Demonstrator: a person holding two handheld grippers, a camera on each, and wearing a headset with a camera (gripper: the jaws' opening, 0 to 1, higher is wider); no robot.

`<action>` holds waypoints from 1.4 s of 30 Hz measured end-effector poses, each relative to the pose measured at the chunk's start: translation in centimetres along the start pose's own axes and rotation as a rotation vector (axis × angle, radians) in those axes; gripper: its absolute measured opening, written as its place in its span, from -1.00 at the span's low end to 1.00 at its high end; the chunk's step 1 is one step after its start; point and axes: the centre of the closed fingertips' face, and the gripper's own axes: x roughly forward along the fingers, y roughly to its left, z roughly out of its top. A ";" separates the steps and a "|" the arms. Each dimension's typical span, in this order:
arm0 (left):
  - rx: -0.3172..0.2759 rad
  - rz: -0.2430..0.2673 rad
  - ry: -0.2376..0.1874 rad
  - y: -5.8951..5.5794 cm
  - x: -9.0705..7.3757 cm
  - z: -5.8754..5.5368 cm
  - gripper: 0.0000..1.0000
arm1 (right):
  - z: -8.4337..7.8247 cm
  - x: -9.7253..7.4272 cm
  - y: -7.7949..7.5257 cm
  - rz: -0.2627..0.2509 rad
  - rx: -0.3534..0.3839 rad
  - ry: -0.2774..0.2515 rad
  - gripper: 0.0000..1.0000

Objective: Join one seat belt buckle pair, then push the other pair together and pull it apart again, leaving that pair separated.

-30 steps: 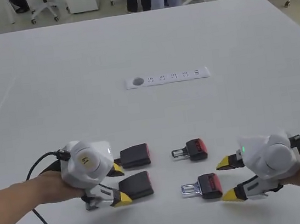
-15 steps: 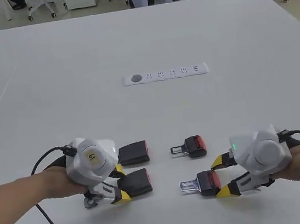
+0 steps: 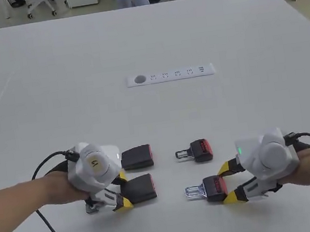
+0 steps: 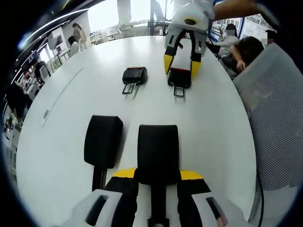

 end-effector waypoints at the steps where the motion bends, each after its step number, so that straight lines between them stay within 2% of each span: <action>1: 0.005 -0.001 0.000 0.0 0.0 0.0 -0.35 | 0.0 0.0 0.0 0.000 0.002 0.000 -0.37; 16: 0.059 -0.033 -0.003 -0.6 -0.1 0.3 -0.36 | 0.5 0.3 -0.3 -0.006 0.036 -0.006 -0.39; 31: 0.083 -0.047 -0.007 -0.9 -0.2 0.5 -0.37 | 1.4 0.6 -0.6 -0.003 0.038 -0.011 -0.39; 42: 0.100 -0.069 0.007 -1.1 -0.2 0.8 -0.37 | 2.1 0.9 -0.8 -0.004 0.050 -0.016 -0.39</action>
